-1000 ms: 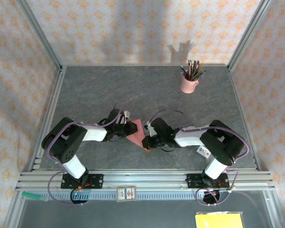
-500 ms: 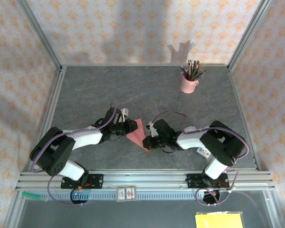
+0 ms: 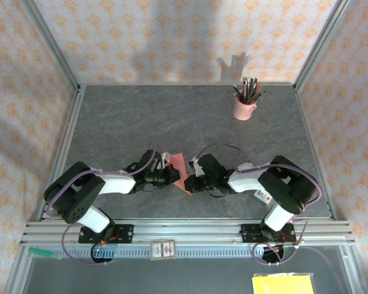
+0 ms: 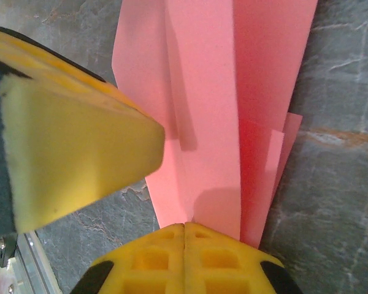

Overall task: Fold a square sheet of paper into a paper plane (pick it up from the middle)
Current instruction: Fourth fold the wing at the center of the table.

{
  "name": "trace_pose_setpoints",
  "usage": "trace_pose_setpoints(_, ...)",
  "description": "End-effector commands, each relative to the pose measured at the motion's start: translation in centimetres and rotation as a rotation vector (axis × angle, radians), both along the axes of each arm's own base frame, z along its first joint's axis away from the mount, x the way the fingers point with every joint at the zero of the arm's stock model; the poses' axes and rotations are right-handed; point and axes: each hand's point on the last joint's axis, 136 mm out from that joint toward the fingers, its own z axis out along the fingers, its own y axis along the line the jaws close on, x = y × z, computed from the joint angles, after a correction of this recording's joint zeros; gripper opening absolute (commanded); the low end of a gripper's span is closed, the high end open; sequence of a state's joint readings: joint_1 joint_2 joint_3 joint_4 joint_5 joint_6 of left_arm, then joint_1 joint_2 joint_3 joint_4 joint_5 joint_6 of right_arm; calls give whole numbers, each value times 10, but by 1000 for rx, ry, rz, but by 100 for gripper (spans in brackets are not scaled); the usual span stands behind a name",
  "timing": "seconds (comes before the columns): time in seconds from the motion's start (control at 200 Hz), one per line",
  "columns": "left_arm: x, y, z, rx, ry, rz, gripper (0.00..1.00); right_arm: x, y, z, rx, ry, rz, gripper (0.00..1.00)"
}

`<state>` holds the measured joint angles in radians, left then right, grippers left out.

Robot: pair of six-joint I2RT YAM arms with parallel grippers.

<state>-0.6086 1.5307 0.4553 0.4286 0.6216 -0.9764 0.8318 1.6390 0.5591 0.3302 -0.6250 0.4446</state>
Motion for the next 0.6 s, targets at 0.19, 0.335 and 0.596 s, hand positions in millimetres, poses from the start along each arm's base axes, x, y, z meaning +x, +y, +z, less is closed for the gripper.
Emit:
trace_pose_setpoints(0.19, 1, -9, -2, -32, 1, -12, 3, -31, -38, -47, -195, 149, -11, 0)
trace_pose_setpoints(0.335, 6, -10, -6, -10, 0, -15, 3, -33, -41, -50, -212, 161, -13, 0)
trace_pose_setpoints(0.596, 14, -3, -16, 63, -3, -15, 3, -36, -47, -54, -247, 177, -10, 0)
